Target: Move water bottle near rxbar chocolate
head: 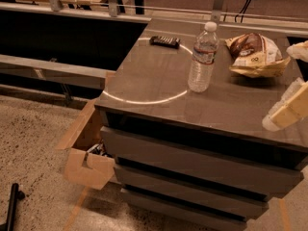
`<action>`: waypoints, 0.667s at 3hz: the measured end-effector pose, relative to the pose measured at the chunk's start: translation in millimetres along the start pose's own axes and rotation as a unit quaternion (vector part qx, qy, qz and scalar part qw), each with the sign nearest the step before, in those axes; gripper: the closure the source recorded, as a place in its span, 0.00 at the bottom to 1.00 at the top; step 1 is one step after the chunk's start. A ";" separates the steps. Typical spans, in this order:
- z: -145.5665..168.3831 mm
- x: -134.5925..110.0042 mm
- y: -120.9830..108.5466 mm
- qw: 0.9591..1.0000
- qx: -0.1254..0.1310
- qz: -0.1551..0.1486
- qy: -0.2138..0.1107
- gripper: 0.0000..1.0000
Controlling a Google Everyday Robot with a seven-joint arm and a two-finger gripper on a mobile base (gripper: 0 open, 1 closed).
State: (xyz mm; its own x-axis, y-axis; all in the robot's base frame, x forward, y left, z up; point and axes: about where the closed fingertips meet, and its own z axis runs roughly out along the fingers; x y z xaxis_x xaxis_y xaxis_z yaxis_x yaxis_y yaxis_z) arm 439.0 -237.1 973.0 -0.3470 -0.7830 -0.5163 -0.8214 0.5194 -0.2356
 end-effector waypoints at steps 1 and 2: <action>3.1 8.7 -3.9 0.996 0.026 0.044 -0.077 0.00; 9.1 17.5 -11.0 0.984 0.058 0.069 -0.152 0.00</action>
Offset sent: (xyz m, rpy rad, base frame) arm 0.0139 -0.0228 -0.0125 0.5228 -0.3531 -0.1575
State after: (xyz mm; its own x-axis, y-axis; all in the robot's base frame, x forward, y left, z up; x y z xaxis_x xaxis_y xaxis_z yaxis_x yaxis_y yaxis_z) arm 446.1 -253.5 959.0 -0.2860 -0.5734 -0.7677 -0.7129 0.6627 -0.2293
